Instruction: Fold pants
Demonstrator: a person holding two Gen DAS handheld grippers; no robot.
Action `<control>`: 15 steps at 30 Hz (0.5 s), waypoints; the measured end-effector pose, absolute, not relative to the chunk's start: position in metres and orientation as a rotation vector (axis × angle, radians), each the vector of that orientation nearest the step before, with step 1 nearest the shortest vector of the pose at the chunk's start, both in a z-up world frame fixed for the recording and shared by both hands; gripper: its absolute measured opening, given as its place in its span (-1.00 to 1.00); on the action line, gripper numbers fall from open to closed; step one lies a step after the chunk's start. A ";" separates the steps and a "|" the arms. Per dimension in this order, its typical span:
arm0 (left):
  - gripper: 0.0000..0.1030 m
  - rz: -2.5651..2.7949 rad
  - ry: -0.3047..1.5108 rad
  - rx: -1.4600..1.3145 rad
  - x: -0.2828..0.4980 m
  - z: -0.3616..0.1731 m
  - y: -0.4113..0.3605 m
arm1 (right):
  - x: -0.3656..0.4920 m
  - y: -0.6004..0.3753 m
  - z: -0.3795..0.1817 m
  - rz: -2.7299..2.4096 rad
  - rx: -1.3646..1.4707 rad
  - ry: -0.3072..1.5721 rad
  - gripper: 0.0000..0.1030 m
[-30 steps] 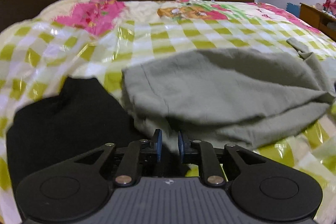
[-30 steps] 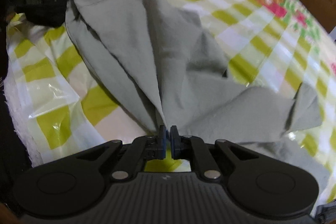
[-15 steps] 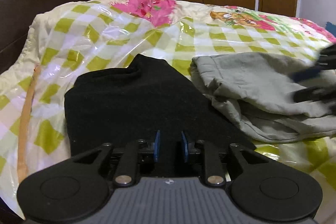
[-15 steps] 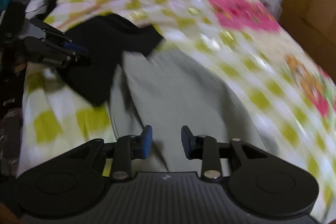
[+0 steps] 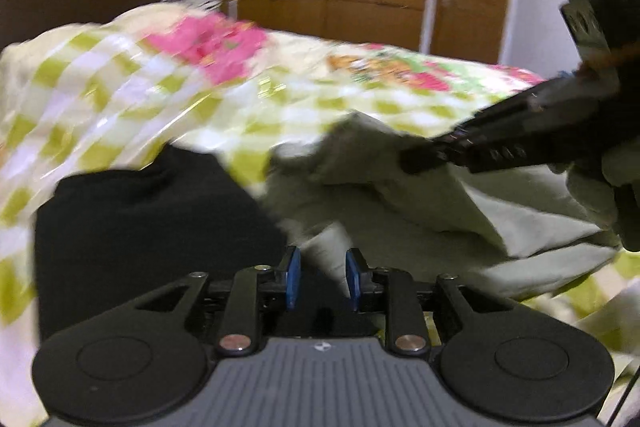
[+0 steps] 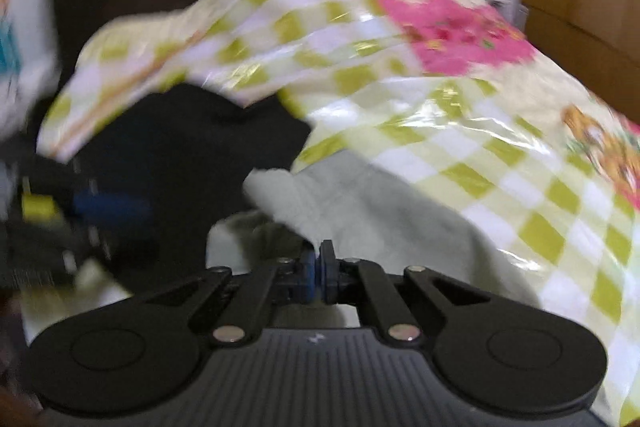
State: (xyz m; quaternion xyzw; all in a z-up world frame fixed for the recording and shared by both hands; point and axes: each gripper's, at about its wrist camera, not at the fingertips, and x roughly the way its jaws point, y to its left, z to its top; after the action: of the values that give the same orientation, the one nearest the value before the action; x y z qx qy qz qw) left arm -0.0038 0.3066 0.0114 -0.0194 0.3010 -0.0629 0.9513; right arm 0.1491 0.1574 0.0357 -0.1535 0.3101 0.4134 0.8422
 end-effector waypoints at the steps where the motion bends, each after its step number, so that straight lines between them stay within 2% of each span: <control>1: -0.25 -0.139 0.606 -0.026 0.004 0.010 0.300 | 0.148 0.153 0.041 0.874 -0.309 0.650 -0.97; 7: -0.22 -0.009 0.669 0.118 0.040 -0.009 0.280 | 0.132 0.155 0.050 0.916 -0.315 0.648 -0.97; 8: -0.09 0.037 0.689 0.151 0.041 -0.012 0.281 | 0.129 0.156 0.049 0.926 -0.323 0.653 -0.97; 15: -0.08 0.173 0.704 0.134 0.018 -0.002 0.297 | 0.105 0.172 0.014 0.994 -0.362 0.722 -0.96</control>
State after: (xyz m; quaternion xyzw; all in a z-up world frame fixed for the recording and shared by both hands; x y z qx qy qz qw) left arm 0.0183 0.2973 -0.0021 0.0653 0.3440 0.0848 0.9329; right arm 0.1054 0.1716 0.0140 -0.1691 0.3367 0.4638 0.8018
